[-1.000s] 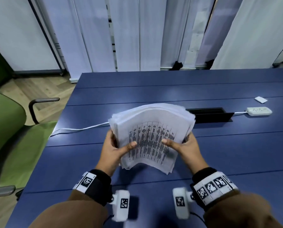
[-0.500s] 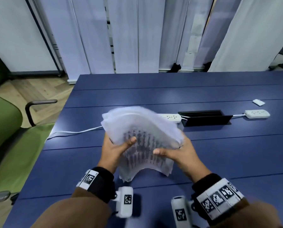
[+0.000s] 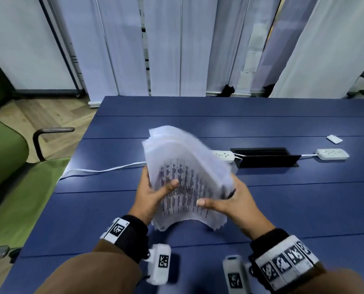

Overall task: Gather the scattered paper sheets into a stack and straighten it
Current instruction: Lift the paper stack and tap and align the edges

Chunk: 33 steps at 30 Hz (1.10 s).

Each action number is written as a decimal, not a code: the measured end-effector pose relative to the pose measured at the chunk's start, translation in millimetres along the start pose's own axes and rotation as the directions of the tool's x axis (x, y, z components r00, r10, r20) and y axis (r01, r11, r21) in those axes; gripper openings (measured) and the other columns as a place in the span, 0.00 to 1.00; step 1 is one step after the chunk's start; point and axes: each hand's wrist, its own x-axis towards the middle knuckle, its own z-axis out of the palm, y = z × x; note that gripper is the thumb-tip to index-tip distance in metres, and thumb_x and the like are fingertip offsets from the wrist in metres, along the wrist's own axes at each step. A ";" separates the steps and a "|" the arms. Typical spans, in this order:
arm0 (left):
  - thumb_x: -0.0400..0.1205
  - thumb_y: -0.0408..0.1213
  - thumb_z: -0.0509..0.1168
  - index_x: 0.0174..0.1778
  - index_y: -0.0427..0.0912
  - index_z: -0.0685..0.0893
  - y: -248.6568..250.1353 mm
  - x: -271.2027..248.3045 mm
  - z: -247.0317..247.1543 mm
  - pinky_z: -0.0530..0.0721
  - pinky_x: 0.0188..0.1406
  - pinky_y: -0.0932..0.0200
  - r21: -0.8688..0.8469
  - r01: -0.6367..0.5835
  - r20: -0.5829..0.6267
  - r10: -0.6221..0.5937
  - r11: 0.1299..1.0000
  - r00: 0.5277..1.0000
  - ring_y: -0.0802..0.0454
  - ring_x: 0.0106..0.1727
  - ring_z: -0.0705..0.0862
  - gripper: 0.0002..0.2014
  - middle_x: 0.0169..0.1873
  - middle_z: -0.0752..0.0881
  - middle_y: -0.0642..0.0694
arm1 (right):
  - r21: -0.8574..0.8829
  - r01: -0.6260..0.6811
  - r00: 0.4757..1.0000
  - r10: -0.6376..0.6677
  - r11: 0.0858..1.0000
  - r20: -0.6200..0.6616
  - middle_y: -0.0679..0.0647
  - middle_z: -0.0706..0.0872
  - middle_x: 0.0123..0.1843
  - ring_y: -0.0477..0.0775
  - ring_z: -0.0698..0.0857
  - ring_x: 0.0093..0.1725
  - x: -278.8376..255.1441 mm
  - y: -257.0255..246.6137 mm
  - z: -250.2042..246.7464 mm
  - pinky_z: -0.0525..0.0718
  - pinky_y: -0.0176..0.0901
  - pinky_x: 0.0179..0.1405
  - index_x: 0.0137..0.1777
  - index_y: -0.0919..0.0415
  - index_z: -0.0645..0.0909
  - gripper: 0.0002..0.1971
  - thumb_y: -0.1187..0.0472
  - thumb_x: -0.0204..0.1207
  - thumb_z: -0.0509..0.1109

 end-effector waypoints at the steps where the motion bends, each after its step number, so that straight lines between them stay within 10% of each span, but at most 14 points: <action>1: 0.63 0.39 0.81 0.73 0.42 0.71 -0.4 0.4 0.4 0.85 0.54 0.61 -0.001 0.006 0.011 -0.006 1.000 1.000 0.52 0.63 0.86 0.42 0.63 0.87 0.48 | -0.041 0.019 1.000 -0.019 0.999 0.007 0.48 0.88 0.61 0.45 0.85 0.63 -2.8 -1.2 3.3 0.81 0.37 0.64 0.65 0.57 0.80 0.39 0.67 0.51 0.87; 6: 0.65 0.39 0.78 0.68 0.40 0.75 1.5 3.3 1.9 0.85 0.51 0.65 0.003 0.013 0.052 -0.013 1.000 0.999 0.53 0.59 0.88 0.35 0.57 0.90 0.48 | 0.073 0.064 0.992 -0.055 0.995 -0.114 0.54 0.90 0.58 0.53 0.88 0.59 3.3 1.5 -3.5 0.84 0.50 0.64 0.63 0.62 0.81 0.31 0.68 0.57 0.85; 10: 0.62 0.45 0.82 0.68 0.35 0.78 0.0 7.7 -1.5 0.86 0.51 0.62 -0.003 0.009 0.051 -0.009 1.000 0.999 0.46 0.61 0.88 0.40 0.58 0.89 0.42 | -0.002 0.077 0.993 -0.076 0.997 -0.093 0.45 0.91 0.55 0.45 0.89 0.55 -4.1 -3.4 -7.6 0.85 0.34 0.54 0.59 0.58 0.83 0.29 0.77 0.58 0.82; 14: 0.58 0.47 0.83 0.64 0.36 0.81 1.7 6.1 4.8 0.85 0.50 0.65 0.051 0.021 0.113 -0.026 0.998 0.993 0.51 0.57 0.89 0.39 0.54 0.91 0.46 | 0.134 0.051 0.981 -0.025 0.990 -0.193 0.56 0.93 0.49 0.54 0.91 0.49 3.2 4.7 -26.1 0.88 0.54 0.55 0.53 0.62 0.85 0.19 0.79 0.63 0.77; 19: 0.54 0.56 0.85 0.59 0.36 0.84 3.6 7.6 5.5 0.85 0.53 0.63 0.011 -0.001 0.061 0.000 1.000 0.998 0.48 0.57 0.89 0.42 0.54 0.91 0.42 | 0.125 0.012 0.995 0.000 0.992 -0.096 0.56 0.93 0.46 0.51 0.91 0.44 -1.3 0.2 -29.4 0.90 0.44 0.43 0.50 0.68 0.86 0.19 0.80 0.59 0.79; 33: 0.67 0.42 0.80 0.57 0.42 0.84 -8.6 -10.0 31.1 0.84 0.49 0.69 0.057 0.041 0.043 -0.044 0.998 0.998 0.59 0.53 0.89 0.24 0.49 0.92 0.53 | 0.203 -0.035 0.995 0.054 0.979 -0.086 0.56 0.93 0.47 0.54 0.90 0.47 14.3 15.6 -49.3 0.88 0.48 0.49 0.51 0.63 0.87 0.24 0.65 0.52 0.85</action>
